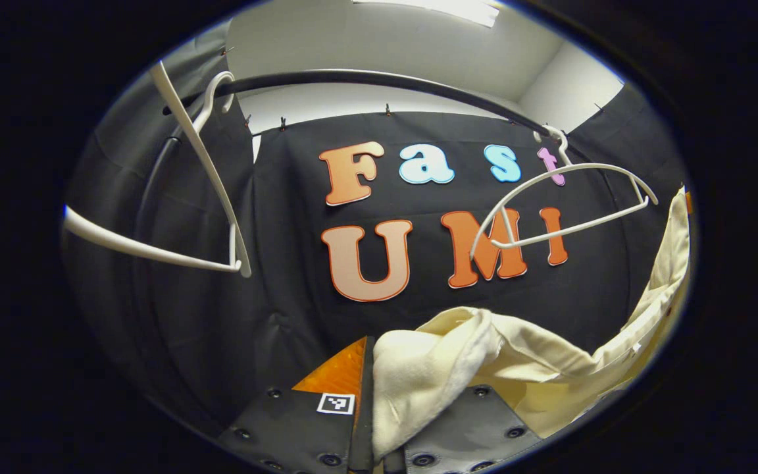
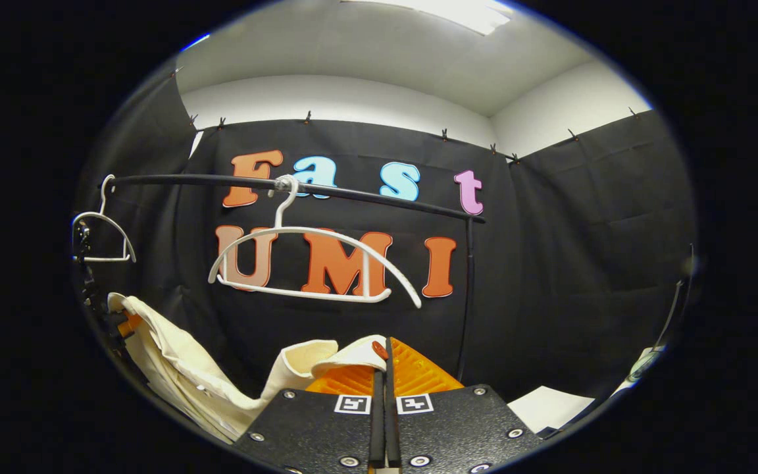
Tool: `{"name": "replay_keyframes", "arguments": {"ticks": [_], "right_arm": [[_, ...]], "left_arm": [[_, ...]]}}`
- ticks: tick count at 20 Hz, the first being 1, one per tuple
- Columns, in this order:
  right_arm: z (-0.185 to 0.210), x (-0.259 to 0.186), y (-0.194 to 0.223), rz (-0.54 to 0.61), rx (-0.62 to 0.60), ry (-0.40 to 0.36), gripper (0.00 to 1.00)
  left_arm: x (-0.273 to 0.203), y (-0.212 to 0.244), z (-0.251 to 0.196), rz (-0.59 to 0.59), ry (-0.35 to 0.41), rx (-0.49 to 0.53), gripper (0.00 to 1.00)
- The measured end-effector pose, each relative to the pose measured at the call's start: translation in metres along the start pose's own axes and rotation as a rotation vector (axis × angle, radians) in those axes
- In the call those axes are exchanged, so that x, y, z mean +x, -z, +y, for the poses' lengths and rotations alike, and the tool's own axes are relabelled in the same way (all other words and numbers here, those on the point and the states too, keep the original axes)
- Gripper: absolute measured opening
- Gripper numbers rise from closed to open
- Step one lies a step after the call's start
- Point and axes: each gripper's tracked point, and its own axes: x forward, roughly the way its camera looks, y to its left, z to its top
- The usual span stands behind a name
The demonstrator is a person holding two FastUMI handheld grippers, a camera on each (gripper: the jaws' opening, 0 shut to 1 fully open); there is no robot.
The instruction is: Grasp the clothes on the hanger with both hands and then place them into the laundry hamper below.
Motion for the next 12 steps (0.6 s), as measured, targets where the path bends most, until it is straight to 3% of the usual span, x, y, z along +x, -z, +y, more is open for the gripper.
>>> {"name": "replay_keyframes", "arguments": {"ticks": [12], "right_arm": [[0.085, -0.014, 0.039, 0.066, 0.036, -0.153, 0.00]], "left_arm": [[-0.053, 0.033, -0.057, 0.115, 0.174, -0.112, 0.14]]}}
